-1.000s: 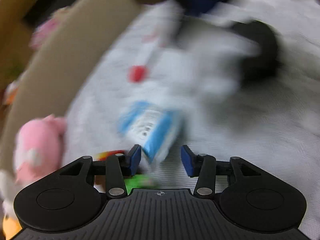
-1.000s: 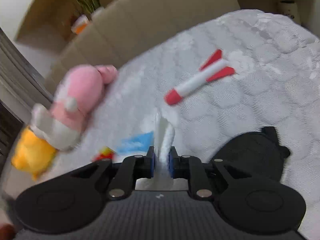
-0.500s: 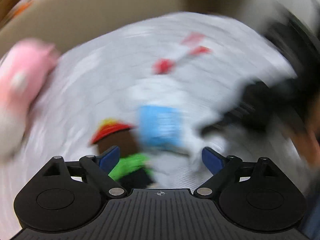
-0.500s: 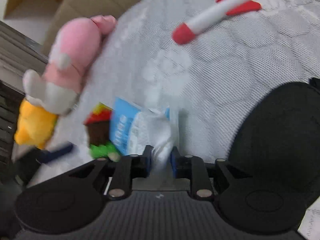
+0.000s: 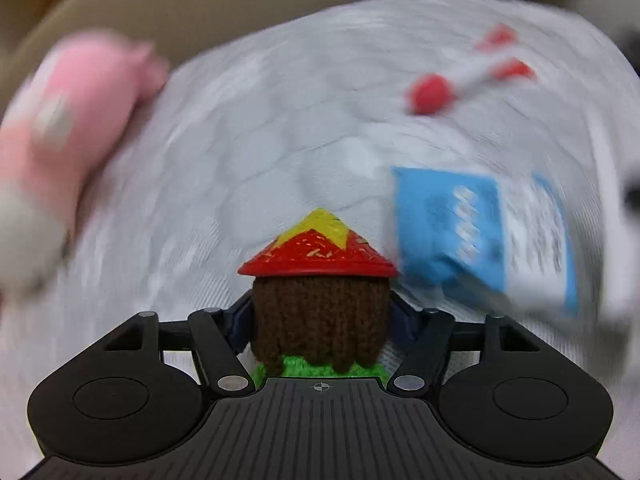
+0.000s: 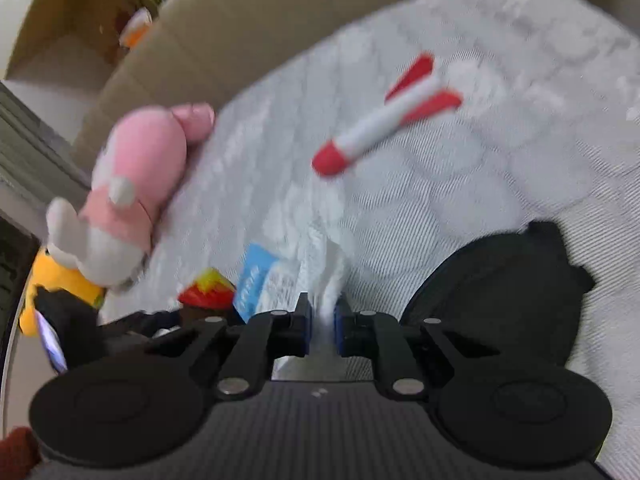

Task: Clean container

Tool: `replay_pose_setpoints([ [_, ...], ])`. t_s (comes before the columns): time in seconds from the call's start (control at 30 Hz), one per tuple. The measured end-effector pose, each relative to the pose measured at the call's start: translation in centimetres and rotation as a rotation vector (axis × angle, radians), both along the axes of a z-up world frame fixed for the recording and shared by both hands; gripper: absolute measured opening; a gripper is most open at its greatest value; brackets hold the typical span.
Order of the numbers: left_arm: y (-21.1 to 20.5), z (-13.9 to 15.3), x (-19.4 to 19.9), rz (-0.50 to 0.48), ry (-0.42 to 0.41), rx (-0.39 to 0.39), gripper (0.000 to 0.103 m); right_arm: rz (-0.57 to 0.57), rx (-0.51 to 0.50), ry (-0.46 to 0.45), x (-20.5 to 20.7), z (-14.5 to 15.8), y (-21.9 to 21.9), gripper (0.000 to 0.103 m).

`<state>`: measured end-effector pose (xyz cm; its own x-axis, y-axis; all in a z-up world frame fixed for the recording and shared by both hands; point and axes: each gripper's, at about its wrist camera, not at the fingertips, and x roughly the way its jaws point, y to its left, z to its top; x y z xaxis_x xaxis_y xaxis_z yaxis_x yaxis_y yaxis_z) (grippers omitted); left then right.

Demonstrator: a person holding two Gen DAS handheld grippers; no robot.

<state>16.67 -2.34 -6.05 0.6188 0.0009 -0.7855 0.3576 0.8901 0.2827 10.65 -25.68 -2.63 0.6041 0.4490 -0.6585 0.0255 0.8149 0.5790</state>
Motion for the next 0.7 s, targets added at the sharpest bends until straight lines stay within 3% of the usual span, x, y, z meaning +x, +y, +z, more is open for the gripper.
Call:
replay_pose_setpoints([
  [0.13,-1.5,1.3,-3.0,-0.233,0.056,-0.071,0.071,-0.024,-0.055,-0.099,-1.3,2.1,-0.4,0.013],
  [0.23,-1.9,2.1,-5.0,-0.286,0.112,-0.067,0.076,0.005,0.001,-0.09,-0.9,1.8,0.0,0.013],
  [0.3,-1.3,3.4,-5.6,-0.219,0.173,-0.067,0.096,0.044,0.052,-0.078,-0.4,1.3,0.6,0.013],
  [0.43,1.2,4.5,-6.7,-0.12,0.243,-0.137,0.099,0.186,0.145,-0.094,0.4,0.9,3.8,0.013],
  [0.57,3.5,3.8,-5.9,0.013,0.292,-0.145,0.099,0.33,-0.079,-0.108,0.5,-0.1,8.5,0.013],
  [0.7,4.9,3.6,-5.1,0.084,0.304,-0.182,0.099,0.324,-0.208,-0.139,0.0,0.2,8.5,0.014],
])
